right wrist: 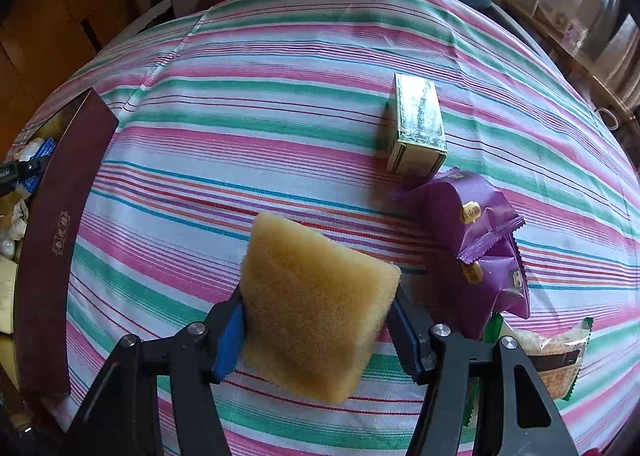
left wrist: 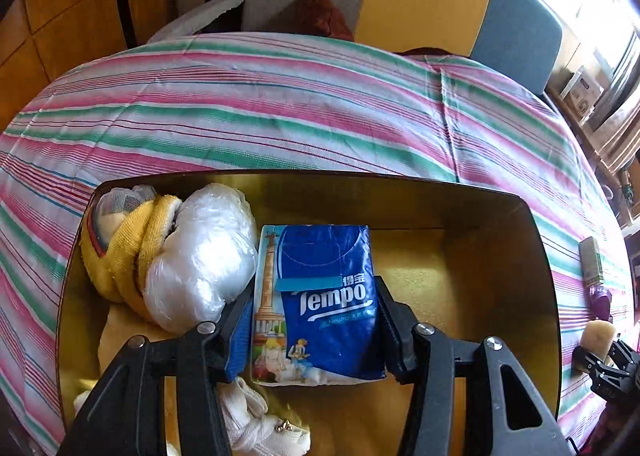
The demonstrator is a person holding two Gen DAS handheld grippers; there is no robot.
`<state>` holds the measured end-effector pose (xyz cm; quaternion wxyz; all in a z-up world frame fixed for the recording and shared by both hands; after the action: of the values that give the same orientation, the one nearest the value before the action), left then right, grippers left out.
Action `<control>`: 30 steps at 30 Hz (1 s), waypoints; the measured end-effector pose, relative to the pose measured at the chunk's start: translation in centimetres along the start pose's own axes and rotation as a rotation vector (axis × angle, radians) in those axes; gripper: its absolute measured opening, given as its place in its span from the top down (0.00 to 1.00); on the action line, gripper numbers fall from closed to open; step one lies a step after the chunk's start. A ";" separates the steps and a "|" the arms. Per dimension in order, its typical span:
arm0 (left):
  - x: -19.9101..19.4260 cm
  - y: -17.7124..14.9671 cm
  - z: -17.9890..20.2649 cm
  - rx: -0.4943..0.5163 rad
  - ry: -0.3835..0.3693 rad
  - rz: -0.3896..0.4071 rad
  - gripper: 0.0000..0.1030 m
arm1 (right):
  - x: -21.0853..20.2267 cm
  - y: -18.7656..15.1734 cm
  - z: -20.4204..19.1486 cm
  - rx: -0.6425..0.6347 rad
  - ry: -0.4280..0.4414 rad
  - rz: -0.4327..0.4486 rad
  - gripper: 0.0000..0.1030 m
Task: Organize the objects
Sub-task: 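Carry the Tempo pack into the tray with the left tool while the right tool grasps the yellow sponge, then carry the yellow sponge into the tray with the right tool and open it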
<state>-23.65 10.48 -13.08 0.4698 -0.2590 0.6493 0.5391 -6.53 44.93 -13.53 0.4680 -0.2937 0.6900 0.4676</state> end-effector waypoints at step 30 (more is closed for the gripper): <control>-13.7 -10.3 5.9 0.181 0.055 0.228 0.45 | -0.7 -0.3 -0.2 -0.024 -0.032 0.040 0.45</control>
<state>-7.17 10.78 -5.51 0.4089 -0.1549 0.7331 0.5210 -6.10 44.56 -12.97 0.4661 -0.2779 0.6823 0.4898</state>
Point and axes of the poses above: each gripper's, at about its wrist camera, not at the fingertips, and x roughly the way its jaws point, z to its right, y to its top, the point moved 4 cm from there along x, roughly the way its jaws point, and after that the axes turned 14 degrees about x, right-handed, at the moved point
